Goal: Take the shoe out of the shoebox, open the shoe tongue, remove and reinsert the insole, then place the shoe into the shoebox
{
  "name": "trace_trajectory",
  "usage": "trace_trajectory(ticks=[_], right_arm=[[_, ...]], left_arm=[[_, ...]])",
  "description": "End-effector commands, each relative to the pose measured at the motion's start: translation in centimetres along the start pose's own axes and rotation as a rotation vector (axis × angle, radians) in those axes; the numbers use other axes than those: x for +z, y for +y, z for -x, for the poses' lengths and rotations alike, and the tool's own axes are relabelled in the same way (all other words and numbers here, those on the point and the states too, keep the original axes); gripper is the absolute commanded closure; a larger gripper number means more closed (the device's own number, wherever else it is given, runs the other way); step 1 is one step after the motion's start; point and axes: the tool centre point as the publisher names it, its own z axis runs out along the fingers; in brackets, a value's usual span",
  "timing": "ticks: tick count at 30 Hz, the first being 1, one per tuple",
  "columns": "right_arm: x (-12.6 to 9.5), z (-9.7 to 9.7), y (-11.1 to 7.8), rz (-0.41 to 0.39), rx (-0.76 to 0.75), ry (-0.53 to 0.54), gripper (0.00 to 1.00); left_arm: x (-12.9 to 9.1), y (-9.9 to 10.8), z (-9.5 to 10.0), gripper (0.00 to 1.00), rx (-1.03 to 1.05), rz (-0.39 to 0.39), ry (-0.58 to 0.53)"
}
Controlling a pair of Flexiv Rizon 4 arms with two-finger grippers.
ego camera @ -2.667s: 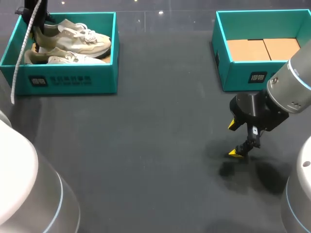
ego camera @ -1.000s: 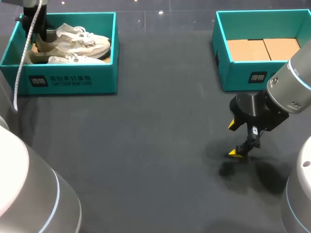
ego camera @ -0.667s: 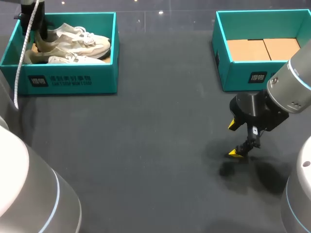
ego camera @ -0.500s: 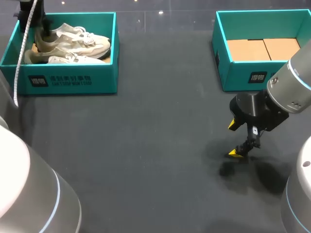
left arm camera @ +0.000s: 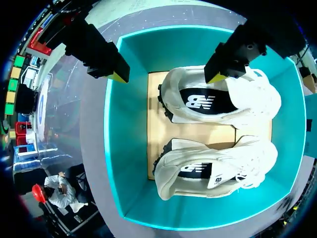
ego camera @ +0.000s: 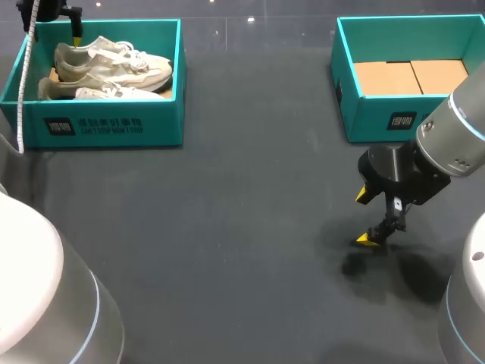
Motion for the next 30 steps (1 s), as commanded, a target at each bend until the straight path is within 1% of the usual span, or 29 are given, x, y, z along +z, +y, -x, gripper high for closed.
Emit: trace_trajectory(ticks=[1, 5, 11, 16, 22, 30], right_arm=[[0.1, -0.2, -0.1, 0.0, 0.0, -0.004, 0.0], [0.1, -0.2, -0.1, 0.0, 0.0, -0.004, 0.0], [0.1, -0.2, -0.1, 0.0, 0.0, -0.004, 0.0], [0.1, -0.2, -0.1, 0.0, 0.0, -0.004, 0.0], [0.1, -0.2, -0.1, 0.0, 0.0, -0.004, 0.0], [0.1, -0.2, -0.1, 0.0, 0.0, -0.004, 0.0]], left_arm=[[-3.4, -2.5, -0.4, 0.0, 0.005, 0.035, -0.009], [-5.3, -3.9, -0.7, 0.0, 0.013, 0.042, -0.018], [-6.8, -6.6, -1.2, 0.0, 0.032, 0.04, -0.03], [-7.2, -9.0, -1.3, 0.0, 0.03, 0.028, -0.046], [-7.4, -11.9, -1.6, 0.0, 0.025, 0.032, -0.051], [-7.6, -15.4, -2.9, 0.0, 0.019, 0.05, -0.046]])
